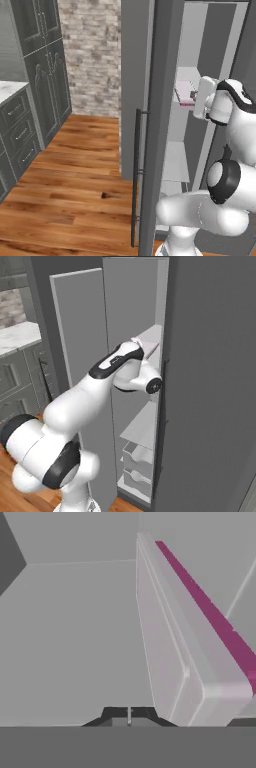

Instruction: The ice cube tray has been filled with water. Take the tray and place it in the freezer to make ice. Close the freezer door after placing the tray.

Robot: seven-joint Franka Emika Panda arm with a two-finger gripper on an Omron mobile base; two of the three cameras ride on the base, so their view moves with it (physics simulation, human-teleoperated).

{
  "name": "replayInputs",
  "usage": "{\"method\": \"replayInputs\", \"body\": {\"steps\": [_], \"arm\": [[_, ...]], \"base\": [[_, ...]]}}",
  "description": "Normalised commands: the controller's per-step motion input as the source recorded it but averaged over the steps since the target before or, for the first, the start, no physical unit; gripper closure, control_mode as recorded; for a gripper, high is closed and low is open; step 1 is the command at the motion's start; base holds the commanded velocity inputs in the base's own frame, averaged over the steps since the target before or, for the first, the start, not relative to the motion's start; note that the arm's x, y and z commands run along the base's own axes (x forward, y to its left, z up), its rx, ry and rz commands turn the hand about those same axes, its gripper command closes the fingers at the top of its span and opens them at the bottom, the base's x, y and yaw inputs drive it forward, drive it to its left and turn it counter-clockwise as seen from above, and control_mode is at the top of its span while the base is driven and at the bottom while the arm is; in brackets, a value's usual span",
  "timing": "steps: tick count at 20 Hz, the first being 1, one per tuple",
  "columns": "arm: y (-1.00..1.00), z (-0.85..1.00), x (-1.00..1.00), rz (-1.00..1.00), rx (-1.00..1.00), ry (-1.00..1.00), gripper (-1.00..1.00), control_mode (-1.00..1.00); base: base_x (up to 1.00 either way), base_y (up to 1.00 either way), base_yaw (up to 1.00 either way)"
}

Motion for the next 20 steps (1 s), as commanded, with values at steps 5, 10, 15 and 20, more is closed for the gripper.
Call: {"method": "replayInputs", "body": {"steps": [5, 10, 15, 20], "arm": [[0.00, -0.02, 0.50, 0.00, 0.00, 0.01, 1.00, -1.00], [0.00, 0.00, 0.50, 0.00, 0.00, 0.06, 1.00, -1.00], [0.00, -0.02, 0.47, 0.00, 0.00, 0.08, 1.00, -1.00], [0.00, 0.05, -0.04, 0.00, 0.00, 0.00, 1.00, -1.00]], "base": [[0.00, 0.00, 0.00], [0.00, 0.00, 0.00], [0.00, 0.00, 0.00], [0.00, 0.00, 0.00]]}}
